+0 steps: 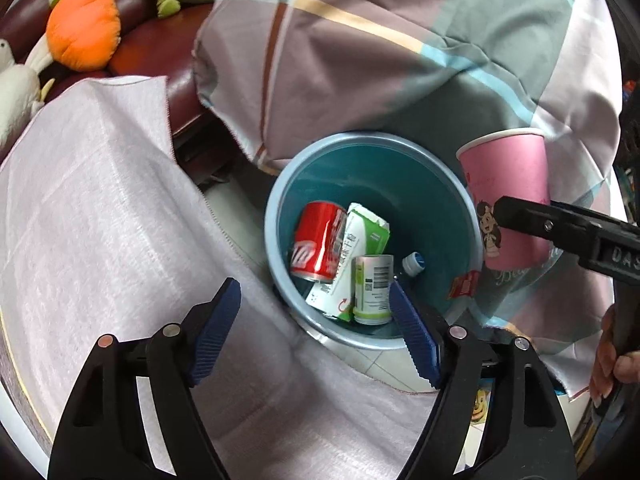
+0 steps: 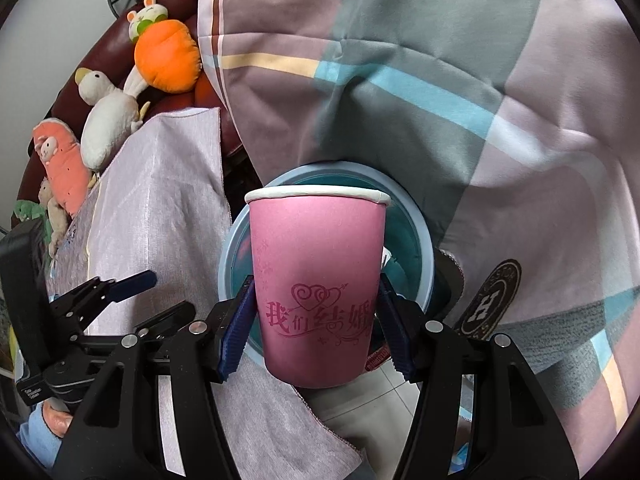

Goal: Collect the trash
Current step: 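Carry the can and pink cup over the teal bin and open both tools, then move both open tools back over the table toward the remaining trash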

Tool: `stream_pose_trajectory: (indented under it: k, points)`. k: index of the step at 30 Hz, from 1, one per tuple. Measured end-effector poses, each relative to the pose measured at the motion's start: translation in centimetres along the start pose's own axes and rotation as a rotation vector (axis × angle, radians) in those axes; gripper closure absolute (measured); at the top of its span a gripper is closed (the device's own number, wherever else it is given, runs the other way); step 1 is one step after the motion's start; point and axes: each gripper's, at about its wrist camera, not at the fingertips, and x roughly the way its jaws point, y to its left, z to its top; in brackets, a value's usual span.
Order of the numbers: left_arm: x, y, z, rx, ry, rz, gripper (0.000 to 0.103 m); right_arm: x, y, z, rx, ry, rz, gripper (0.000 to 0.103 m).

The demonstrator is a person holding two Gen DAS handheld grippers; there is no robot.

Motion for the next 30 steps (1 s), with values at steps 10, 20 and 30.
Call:
stream_pose_trajectory:
  k: [10, 20, 30]
  points:
    - [-0.9, 1.6, -1.5, -0.041, 0.011, -0.003, 0.023, 1.0, 0.9, 0.3, -0.001, 0.016, -0.034, 0.030]
    - [-2.6, 3.3, -3.1, -0.082, -0.005, 0.000, 0.022, 0.7, 2.7, -0.6, -0.024, 0.041, -0.058, 0.027]
    - [-6.4, 6.1, -5.9, -0.135, -0.060, 0.017, 0.022, -0.5, 7.4, -1.9, -0.098, 0.031, -0.038, 0.027]
